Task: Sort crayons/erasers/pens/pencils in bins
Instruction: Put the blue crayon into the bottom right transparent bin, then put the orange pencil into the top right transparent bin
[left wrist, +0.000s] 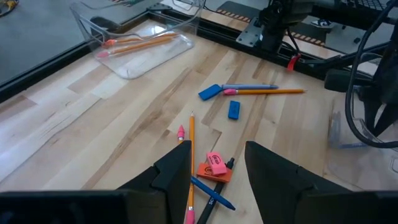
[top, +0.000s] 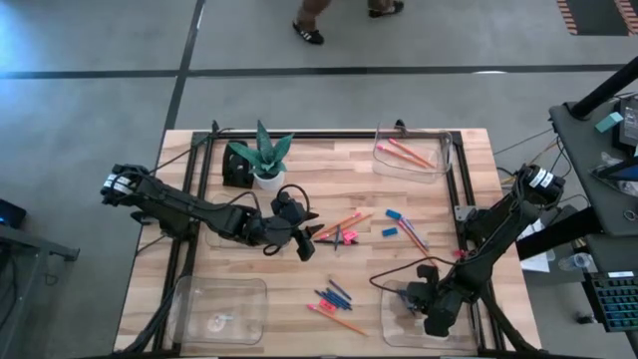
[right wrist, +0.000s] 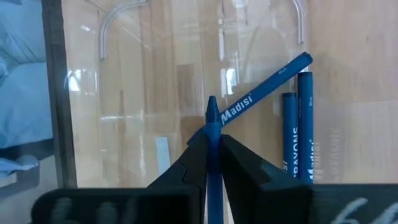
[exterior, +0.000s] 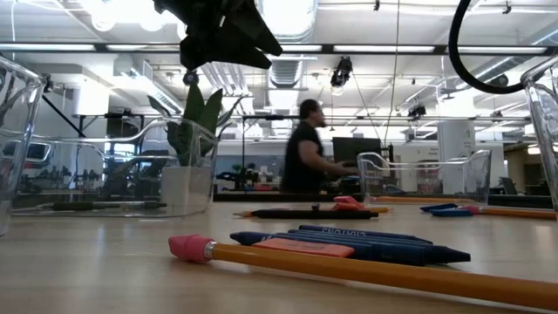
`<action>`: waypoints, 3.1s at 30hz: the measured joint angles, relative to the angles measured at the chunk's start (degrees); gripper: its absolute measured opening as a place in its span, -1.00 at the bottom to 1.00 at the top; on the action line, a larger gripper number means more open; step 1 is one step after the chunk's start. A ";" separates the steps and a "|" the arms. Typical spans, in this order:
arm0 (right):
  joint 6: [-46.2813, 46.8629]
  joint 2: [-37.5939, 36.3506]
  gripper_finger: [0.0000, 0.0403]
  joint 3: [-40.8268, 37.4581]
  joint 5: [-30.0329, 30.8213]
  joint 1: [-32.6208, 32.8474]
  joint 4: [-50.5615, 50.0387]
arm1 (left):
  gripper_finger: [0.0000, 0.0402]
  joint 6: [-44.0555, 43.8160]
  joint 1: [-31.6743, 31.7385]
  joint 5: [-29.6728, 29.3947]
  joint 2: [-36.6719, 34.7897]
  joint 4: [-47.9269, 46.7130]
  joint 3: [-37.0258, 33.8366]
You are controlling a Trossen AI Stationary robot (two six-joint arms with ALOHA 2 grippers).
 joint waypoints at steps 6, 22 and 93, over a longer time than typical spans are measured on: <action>-0.11 0.00 -0.58 0.00 0.00 -0.02 -0.09 | -0.32 0.00 0.00 0.00 0.00 0.00 0.00; -10.84 -12.83 -0.41 1.68 5.90 -3.47 -10.33 | -0.32 2.14 0.05 -0.02 3.32 9.96 0.07; -34.58 -23.34 -0.41 1.66 14.39 -15.56 -20.64 | -0.46 6.01 15.06 14.46 36.94 -2.60 17.76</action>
